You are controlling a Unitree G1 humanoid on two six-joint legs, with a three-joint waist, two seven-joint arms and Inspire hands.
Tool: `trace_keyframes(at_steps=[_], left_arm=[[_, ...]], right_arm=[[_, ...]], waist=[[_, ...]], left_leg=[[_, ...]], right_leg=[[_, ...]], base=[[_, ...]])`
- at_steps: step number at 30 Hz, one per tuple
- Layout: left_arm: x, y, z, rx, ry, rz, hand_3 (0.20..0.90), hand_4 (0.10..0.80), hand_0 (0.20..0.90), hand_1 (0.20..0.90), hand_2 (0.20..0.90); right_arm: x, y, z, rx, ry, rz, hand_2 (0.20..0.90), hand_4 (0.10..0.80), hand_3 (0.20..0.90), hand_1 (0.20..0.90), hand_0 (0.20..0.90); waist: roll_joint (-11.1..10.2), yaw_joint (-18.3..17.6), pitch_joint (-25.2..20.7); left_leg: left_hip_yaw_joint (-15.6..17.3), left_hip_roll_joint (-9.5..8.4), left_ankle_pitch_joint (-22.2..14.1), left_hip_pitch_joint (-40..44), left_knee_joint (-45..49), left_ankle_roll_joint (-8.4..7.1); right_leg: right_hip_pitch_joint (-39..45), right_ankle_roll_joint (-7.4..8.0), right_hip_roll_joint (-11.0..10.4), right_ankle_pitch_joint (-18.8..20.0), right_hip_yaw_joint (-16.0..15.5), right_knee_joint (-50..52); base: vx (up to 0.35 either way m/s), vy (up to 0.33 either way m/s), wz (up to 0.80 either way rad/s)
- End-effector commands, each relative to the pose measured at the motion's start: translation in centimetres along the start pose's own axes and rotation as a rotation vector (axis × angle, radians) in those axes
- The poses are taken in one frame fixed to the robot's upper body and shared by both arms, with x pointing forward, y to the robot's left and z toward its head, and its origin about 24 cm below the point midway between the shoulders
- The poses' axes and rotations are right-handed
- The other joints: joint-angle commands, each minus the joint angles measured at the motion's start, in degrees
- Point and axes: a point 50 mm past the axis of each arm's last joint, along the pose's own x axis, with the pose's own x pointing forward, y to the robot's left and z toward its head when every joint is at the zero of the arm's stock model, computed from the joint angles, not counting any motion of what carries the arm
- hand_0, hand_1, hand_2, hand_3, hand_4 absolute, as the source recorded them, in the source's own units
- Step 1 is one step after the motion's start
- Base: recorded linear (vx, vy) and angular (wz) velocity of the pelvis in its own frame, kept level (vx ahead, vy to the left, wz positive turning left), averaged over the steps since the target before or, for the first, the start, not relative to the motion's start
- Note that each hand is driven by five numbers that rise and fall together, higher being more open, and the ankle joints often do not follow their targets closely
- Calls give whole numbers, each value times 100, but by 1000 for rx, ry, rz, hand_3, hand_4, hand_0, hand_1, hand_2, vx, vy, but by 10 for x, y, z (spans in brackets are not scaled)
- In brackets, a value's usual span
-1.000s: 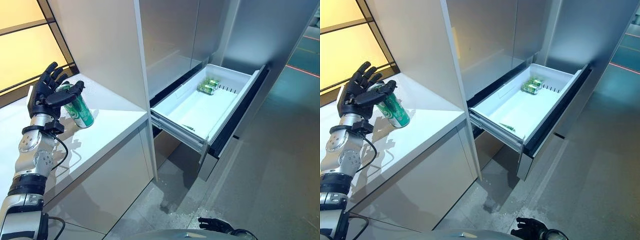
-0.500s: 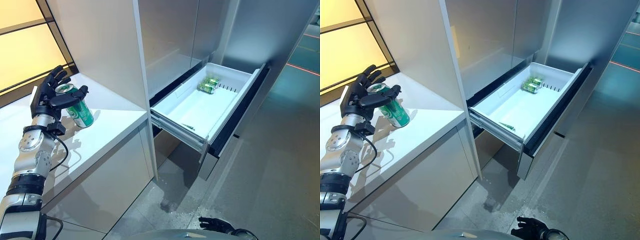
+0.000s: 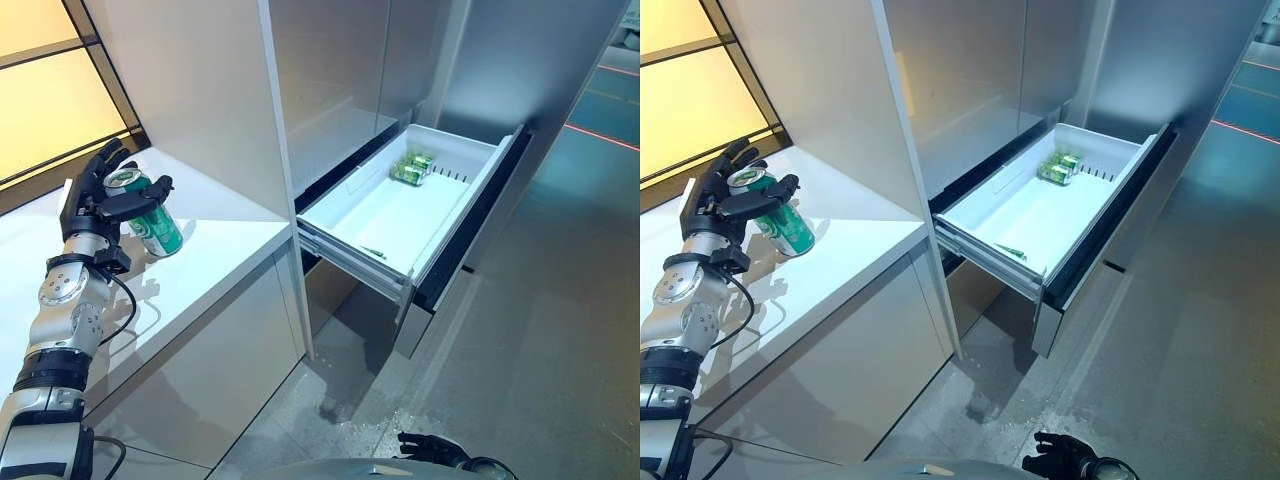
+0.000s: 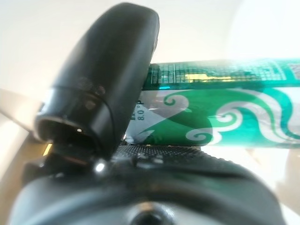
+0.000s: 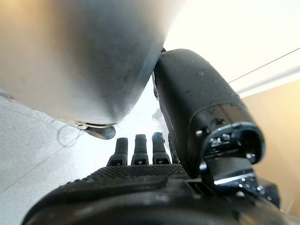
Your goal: Put drinks into fridge and close the fridge
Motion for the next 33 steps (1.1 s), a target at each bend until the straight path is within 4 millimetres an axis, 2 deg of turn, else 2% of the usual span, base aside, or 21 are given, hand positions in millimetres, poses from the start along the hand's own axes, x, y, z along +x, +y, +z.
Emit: trace_keyframes(at_steps=[1, 33], left_arm=[[27, -5, 68, -23, -273, 15, 900, 800, 900, 900, 900], [26, -7, 56, -13, -224, 24, 900, 800, 900, 900, 900]], right_arm=[[-10, -18, -21, -78, 101, -17, 900, 800, 900, 900, 900], [-10, -18, -22, -69, 100, -12, 900, 800, 900, 900, 900]], waist=[[173, -146, -81], [192, -174, -50]], left_leg=[[43, -316, -867, 221, 121, 295], [65, -314, -893, 234, 165, 284]], right_leg=[[-326, 477, -162, -494, -80, 726], [-305, 457, -146, -520, -78, 742]], base=[[0, 0, 0], [0, 0, 0]])
